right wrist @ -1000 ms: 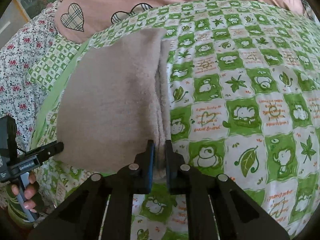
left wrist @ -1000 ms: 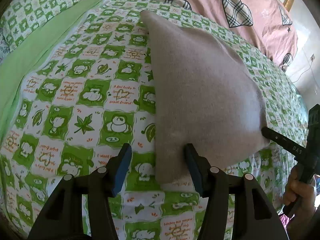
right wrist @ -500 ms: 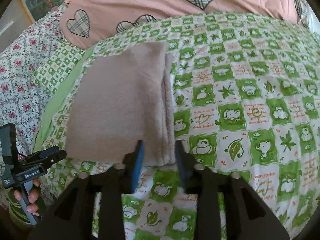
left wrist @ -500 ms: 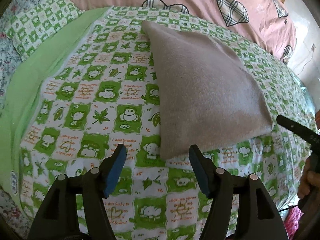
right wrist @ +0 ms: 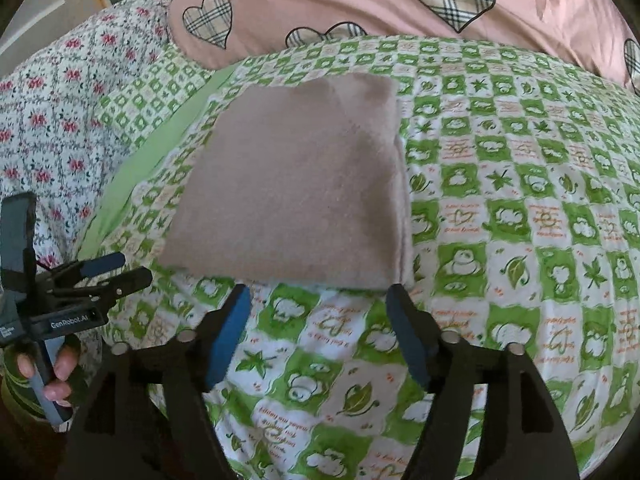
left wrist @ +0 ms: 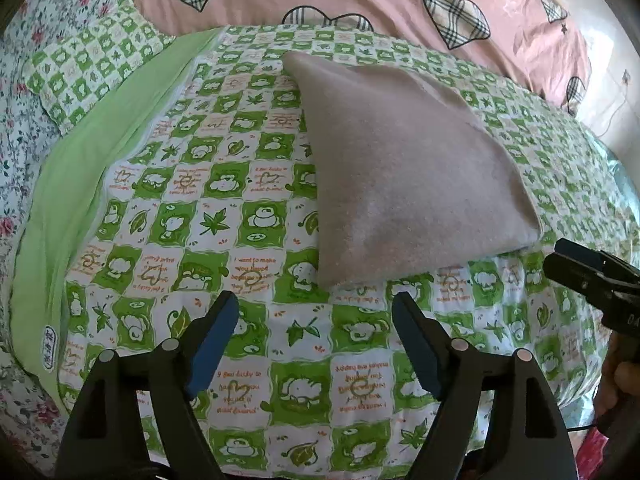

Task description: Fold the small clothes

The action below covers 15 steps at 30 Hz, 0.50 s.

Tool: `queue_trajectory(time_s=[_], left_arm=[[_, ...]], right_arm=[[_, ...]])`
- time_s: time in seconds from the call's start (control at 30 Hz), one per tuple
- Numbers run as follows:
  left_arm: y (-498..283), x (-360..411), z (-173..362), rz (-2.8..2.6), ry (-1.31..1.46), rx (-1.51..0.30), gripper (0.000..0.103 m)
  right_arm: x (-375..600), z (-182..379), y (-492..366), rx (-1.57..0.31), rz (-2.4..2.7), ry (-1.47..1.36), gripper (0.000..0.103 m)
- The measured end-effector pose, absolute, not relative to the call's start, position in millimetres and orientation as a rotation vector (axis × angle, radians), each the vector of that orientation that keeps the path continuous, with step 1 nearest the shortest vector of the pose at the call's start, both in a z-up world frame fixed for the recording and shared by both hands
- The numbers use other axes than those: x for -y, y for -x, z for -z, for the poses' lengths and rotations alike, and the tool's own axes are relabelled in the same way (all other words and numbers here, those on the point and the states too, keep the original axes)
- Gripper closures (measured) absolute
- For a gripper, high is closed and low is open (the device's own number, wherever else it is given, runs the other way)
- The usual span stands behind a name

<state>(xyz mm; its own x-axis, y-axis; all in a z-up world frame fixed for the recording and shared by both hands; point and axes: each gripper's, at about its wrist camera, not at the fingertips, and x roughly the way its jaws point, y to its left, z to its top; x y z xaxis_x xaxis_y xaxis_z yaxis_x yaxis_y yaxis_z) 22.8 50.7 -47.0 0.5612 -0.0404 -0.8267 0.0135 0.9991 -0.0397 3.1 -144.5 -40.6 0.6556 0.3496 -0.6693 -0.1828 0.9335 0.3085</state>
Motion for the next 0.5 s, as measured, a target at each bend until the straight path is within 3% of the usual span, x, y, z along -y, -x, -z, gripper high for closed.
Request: queue_trajectory(time_s=[0.5], left_arm=[[-25.5,-39.4,46.7,-0.018,-0.065,-0.978,0.021]], right_arm=[[143.2,43.1,-1.5,-0.812,-0.300,-0.215,0.018]])
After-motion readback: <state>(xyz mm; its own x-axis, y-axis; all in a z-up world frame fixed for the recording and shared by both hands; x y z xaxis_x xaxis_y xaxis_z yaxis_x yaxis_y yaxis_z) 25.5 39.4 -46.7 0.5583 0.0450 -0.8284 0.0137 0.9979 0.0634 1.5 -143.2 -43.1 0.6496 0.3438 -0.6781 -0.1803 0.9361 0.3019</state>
